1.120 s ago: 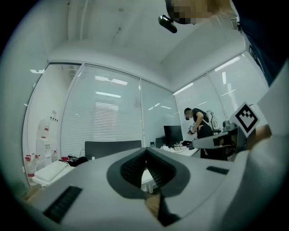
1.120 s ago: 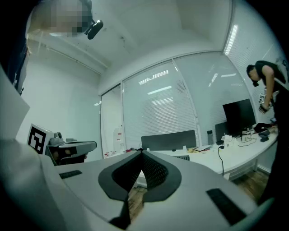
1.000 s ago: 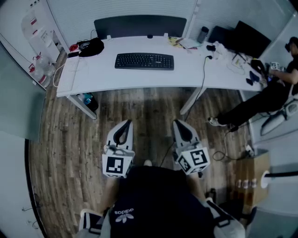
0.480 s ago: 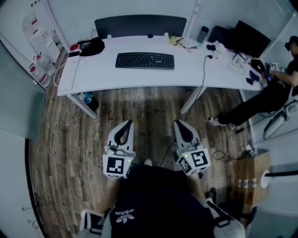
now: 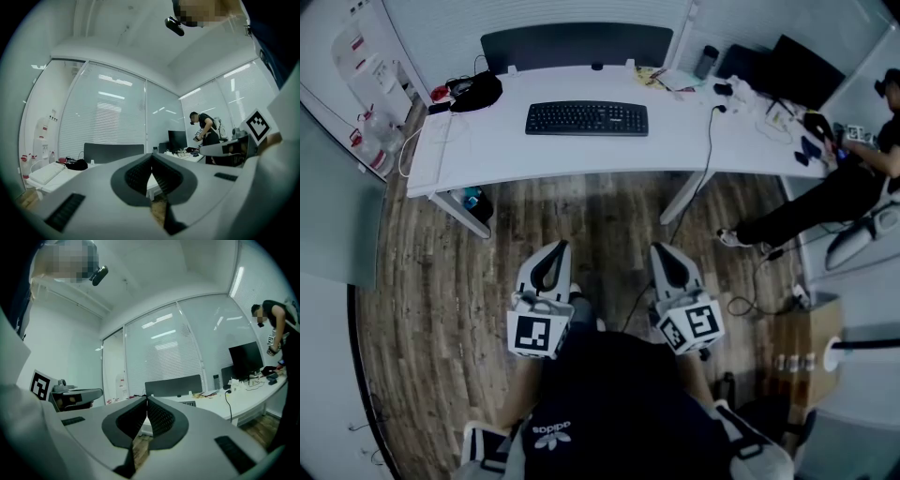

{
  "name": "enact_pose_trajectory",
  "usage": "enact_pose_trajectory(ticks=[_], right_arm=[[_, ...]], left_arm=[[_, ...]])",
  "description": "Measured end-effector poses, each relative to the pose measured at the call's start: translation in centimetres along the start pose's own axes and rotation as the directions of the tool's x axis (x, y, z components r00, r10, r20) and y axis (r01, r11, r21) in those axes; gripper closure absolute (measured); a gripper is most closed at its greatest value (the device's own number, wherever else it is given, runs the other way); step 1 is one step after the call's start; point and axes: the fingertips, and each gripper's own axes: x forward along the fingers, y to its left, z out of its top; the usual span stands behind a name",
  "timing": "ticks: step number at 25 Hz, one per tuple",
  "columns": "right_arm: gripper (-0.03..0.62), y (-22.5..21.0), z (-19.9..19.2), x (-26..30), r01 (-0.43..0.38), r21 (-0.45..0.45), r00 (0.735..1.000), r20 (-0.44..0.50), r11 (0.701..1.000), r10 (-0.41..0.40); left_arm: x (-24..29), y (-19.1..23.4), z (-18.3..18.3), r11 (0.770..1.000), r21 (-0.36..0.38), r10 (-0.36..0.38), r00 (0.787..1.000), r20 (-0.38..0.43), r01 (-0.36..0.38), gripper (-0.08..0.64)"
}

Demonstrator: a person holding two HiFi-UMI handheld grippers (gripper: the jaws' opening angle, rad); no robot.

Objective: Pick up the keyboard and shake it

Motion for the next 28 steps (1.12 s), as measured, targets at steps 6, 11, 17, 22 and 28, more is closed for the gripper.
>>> enact_pose_trajectory(ticks=[6, 11, 17, 22, 28], right_arm=[[0.588, -1.7, 0.0, 4.1, 0.030, -0.003, 0.999, -0.017, 1.000, -0.030], [0.588, -2.8, 1.6, 9.8, 0.030, -0.002, 0.999, -0.010, 1.000, -0.030], [0.588, -3.3, 2.2, 15.1, 0.086, 0.019, 0.996, -0.025, 0.996, -0.085], [0.588, -3.4, 1.6, 17.9, 0.092, 0.016, 0.994, -0.061, 0.996, -0.091], [0.588, -4.2, 1.5, 20.5, 0.082, 0.001, 0.994, -0.076, 0.997, -0.082]], left_arm=[[4.1, 2.9, -0.3, 1.000, -0.018, -0.024, 1.000, 0.008, 0.025, 0.555], [8.8, 7.2, 0.7, 0.999, -0.017, -0.040, 0.999, 0.018, 0.040, 0.555], [12.8, 12.2, 1.1, 0.997, -0.043, -0.067, 0.998, 0.010, 0.067, 0.555], [14.9, 14.6, 0.1, 0.996, -0.043, -0.077, 0.997, -0.008, 0.077, 0.555], [16.8, 15.9, -0.6, 0.994, -0.068, -0.084, 0.996, -0.019, 0.082, 0.555]])
